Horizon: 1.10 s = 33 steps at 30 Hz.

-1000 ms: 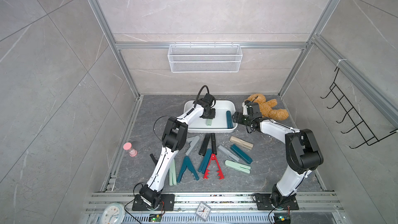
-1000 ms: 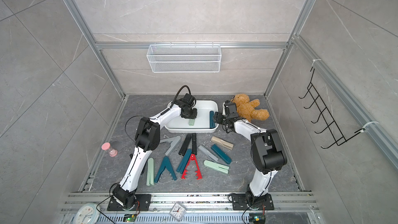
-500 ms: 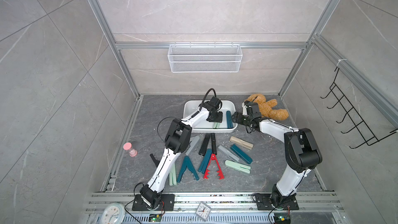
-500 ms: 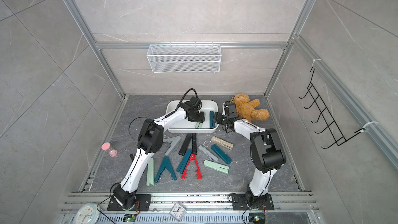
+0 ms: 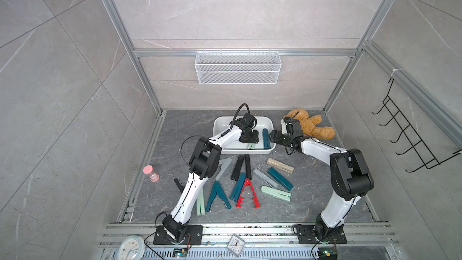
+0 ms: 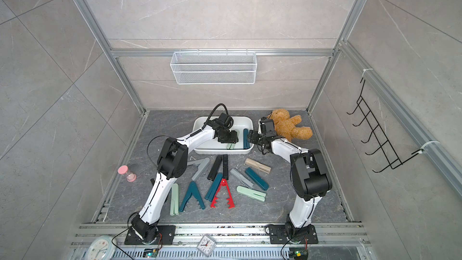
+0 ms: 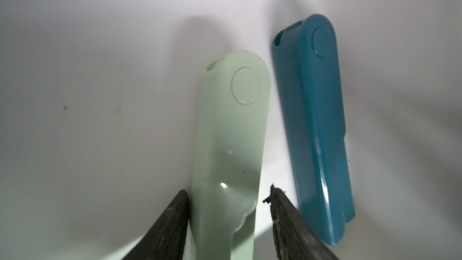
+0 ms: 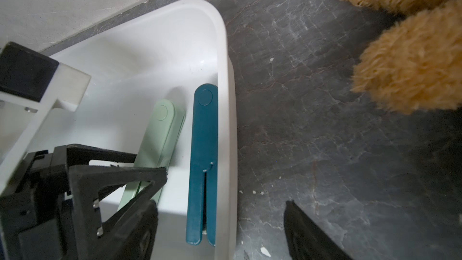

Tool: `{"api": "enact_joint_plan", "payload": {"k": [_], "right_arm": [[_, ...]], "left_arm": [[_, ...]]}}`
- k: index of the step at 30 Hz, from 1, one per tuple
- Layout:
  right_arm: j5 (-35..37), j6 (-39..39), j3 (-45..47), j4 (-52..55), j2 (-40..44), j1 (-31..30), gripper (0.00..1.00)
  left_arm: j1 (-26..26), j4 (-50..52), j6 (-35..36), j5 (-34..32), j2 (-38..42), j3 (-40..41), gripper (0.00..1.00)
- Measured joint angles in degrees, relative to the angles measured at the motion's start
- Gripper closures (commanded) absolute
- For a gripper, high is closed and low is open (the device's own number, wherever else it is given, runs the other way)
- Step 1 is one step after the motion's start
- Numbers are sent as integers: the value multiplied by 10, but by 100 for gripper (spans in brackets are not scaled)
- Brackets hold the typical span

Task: Put the pruning pliers into the storage box
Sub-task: Place the pruning pliers in the storage box.

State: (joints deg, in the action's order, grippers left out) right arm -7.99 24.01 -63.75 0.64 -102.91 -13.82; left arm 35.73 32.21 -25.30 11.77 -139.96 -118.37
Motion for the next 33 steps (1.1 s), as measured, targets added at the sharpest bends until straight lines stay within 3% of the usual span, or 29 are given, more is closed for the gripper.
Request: {"api": "enact_joint_plan", "payload": {"k": [8,33], "right_arm": [[0,0,0,7,0,0,20],[0,3,0,22,0,0,20]], "left_arm": [[-13,-29,-25,67,3,6,47],[-16,-67,-65,154,-4,-16,47]]}}
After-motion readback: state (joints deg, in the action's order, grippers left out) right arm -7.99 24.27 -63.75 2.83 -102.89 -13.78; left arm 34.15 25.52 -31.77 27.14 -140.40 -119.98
